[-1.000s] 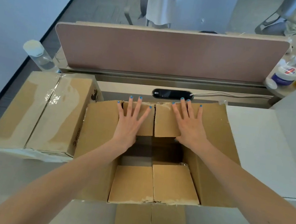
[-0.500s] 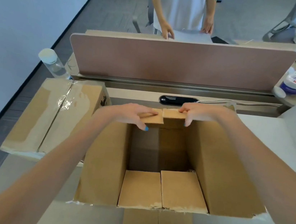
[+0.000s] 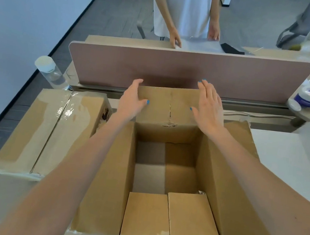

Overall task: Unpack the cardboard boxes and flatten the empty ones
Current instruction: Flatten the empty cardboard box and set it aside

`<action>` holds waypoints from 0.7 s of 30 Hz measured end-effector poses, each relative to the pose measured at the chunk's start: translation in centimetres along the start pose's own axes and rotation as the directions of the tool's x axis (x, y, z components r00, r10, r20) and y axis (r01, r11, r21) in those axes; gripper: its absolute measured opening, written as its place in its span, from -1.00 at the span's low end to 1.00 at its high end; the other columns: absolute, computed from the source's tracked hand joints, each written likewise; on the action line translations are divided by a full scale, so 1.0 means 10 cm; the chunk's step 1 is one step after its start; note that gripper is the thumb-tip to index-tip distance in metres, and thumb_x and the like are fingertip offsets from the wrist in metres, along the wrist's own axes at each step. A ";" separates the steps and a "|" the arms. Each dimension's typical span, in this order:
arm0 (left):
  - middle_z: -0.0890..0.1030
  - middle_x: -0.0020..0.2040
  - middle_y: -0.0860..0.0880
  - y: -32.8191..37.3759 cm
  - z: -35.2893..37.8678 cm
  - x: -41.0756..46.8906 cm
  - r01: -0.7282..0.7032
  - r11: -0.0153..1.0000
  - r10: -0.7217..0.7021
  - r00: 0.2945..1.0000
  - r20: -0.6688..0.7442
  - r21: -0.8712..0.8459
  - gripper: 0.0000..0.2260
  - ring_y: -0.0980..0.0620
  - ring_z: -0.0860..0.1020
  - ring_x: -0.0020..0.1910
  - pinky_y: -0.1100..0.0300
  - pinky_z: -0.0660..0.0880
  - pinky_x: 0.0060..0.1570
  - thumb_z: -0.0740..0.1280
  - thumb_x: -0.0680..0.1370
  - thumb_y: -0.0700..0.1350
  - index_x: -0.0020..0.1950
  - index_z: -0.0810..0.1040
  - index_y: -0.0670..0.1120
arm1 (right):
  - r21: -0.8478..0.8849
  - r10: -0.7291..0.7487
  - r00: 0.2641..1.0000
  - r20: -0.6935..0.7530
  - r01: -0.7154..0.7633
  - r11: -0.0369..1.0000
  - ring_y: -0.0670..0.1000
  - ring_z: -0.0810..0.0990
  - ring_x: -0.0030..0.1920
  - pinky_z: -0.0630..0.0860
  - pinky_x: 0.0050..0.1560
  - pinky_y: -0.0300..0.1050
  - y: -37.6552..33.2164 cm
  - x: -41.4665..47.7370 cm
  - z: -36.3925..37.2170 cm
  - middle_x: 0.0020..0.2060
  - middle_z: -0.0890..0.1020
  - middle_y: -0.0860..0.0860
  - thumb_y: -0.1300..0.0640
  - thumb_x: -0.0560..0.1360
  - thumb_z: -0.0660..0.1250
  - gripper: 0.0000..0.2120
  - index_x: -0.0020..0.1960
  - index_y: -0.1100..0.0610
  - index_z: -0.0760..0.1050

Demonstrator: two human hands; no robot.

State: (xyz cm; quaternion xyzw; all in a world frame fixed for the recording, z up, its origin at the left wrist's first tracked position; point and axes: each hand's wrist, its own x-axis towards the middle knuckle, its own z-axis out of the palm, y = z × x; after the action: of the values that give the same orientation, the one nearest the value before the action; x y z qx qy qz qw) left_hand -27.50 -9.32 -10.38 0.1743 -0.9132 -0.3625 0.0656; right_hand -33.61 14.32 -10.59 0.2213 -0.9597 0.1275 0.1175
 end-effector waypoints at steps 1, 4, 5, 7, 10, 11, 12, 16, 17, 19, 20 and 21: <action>0.34 0.50 -0.07 -0.04 0.08 -0.03 0.001 0.996 -0.001 1.000 0.002 0.087 -0.36 -0.08 0.34 0.44 -0.01 0.35 0.38 0.42 0.56 -0.13 0.57 0.19 0.01 | -0.043 -0.026 0.999 0.034 0.027 0.999 0.09 0.04 0.55 0.06 0.52 0.03 0.02 -0.06 0.06 0.55 0.09 0.09 0.14 0.52 0.37 -0.25 0.56 0.18 0.04; 0.18 0.59 -0.08 -0.20 0.30 -0.15 -0.096 0.952 0.085 0.995 0.049 0.289 -0.41 -0.13 0.18 0.55 -0.09 0.22 0.48 0.34 0.61 -0.04 0.59 0.19 0.02 | -0.108 -0.116 0.984 0.134 0.131 0.985 0.07 0.02 0.55 0.00 0.53 0.03 0.09 -0.29 0.25 0.56 0.07 0.07 0.11 0.57 0.27 -0.34 0.56 0.17 0.04; 0.18 0.59 -0.07 -0.26 0.36 -0.21 -0.132 0.936 0.116 0.991 0.068 0.327 -0.49 -0.12 0.16 0.55 -0.09 0.18 0.49 0.29 0.63 0.00 0.57 0.24 0.02 | -0.119 -0.141 0.975 0.171 0.163 0.979 0.06 0.08 0.54 0.01 0.52 0.02 0.11 -0.39 0.31 0.54 0.14 0.07 0.08 0.59 0.23 -0.41 0.55 0.16 0.11; 0.27 0.56 -0.03 -0.37 0.46 -0.34 -0.182 0.906 0.162 0.983 0.083 0.383 -0.59 -0.07 0.19 0.54 -0.06 0.13 0.49 0.19 0.67 0.04 0.51 0.34 0.02 | -0.112 -0.160 0.957 0.242 0.192 0.975 0.04 0.20 0.50 0.03 0.52 0.01 0.15 -0.57 0.40 0.49 0.28 0.05 0.02 0.62 0.17 -0.50 0.52 0.12 0.19; 0.43 0.45 0.02 -0.47 0.55 -0.53 -0.257 0.844 0.236 0.966 0.104 0.470 -0.64 0.01 0.30 0.47 -0.06 0.09 0.50 0.11 0.68 0.06 0.45 0.42 0.04 | -0.100 -0.143 0.950 0.278 0.176 0.979 0.04 0.30 0.44 0.08 0.52 0.02 0.19 -0.70 0.48 0.40 0.40 0.03 0.01 0.60 0.21 -0.52 0.48 0.09 0.25; 0.46 0.43 0.03 -0.49 0.56 -0.57 -0.274 0.822 0.242 0.962 0.130 0.499 -0.64 0.01 0.32 0.45 -0.06 0.08 0.51 0.09 0.69 0.06 0.45 0.42 0.05 | -0.101 -0.143 0.948 0.284 0.178 0.979 0.04 0.31 0.43 0.09 0.52 0.02 0.19 -0.70 0.48 0.39 0.41 0.03 0.03 0.59 0.24 -0.51 0.47 0.09 0.25; 0.47 0.41 0.03 -0.51 0.56 -0.60 -0.280 0.806 0.237 0.960 0.150 0.521 -0.65 0.01 0.33 0.44 -0.07 0.08 0.51 0.08 0.69 0.07 0.45 0.41 0.05 | -0.098 -0.147 0.945 0.293 0.183 0.978 0.05 0.31 0.43 0.08 0.52 0.02 0.18 -0.68 0.46 0.39 0.40 0.04 0.04 0.58 0.25 -0.50 0.47 0.10 0.24; 0.41 0.46 0.01 -0.46 0.51 -0.72 -0.318 0.780 0.289 0.947 0.141 0.538 -0.61 -0.02 0.28 0.48 -0.07 0.08 0.51 0.14 0.67 0.04 0.50 0.34 0.04 | -0.060 -0.159 0.934 0.319 0.188 0.980 0.06 0.21 0.48 0.05 0.51 -0.01 0.12 -0.69 0.33 0.46 0.30 0.07 0.11 0.58 0.24 -0.45 0.52 0.15 0.16; 0.39 0.48 0.00 -0.43 0.51 -0.79 -0.335 0.770 0.315 0.940 0.134 0.542 -0.60 -0.03 0.27 0.50 -0.08 0.10 0.51 0.16 0.67 0.03 0.52 0.33 0.03 | -0.043 -0.168 0.933 0.317 0.191 0.981 0.06 0.19 0.50 0.06 0.51 -0.03 0.11 -0.74 0.30 0.48 0.27 0.07 0.12 0.58 0.24 -0.43 0.53 0.15 0.14; 0.38 0.50 -0.03 -0.40 0.50 -0.98 -0.370 0.746 0.370 0.922 0.118 0.553 -0.58 -0.06 0.27 0.51 -0.08 0.14 0.51 0.20 0.65 0.00 0.52 0.35 0.00 | -0.009 -0.190 0.934 0.302 0.202 0.979 0.06 0.15 0.52 0.07 0.50 -0.05 0.07 -0.88 0.24 0.51 0.22 0.07 0.17 0.58 0.23 -0.42 0.55 0.15 0.10; 0.38 0.50 -0.05 -0.39 0.50 -1.09 -0.386 0.735 0.397 0.911 0.108 0.558 -0.58 -0.07 0.28 0.51 -0.08 0.16 0.51 0.23 0.64 -0.02 0.50 0.37 -0.01 | 0.010 -0.199 0.940 0.276 0.204 0.979 0.05 0.16 0.52 0.09 0.49 -0.06 0.05 -0.97 0.21 0.51 0.22 0.07 0.20 0.58 0.24 -0.42 0.55 0.15 0.11; 0.39 0.50 -0.06 -0.38 0.51 -1.20 -0.398 0.725 0.419 0.903 0.099 0.561 -0.58 -0.07 0.29 0.50 -0.08 0.17 0.51 0.25 0.63 -0.04 0.49 0.39 -0.02 | 0.031 -0.205 0.948 0.244 0.204 0.979 0.05 0.19 0.51 0.14 0.48 -0.07 0.03 -1.07 0.17 0.50 0.24 0.08 0.22 0.57 0.25 -0.42 0.54 0.15 0.14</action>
State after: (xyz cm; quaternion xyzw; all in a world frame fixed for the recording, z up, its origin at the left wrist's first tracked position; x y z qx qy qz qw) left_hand -16.58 -4.23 -16.60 -0.0133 -0.9933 -0.0469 0.1045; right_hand -24.72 18.29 -15.28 0.3339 -0.9384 0.0889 0.0098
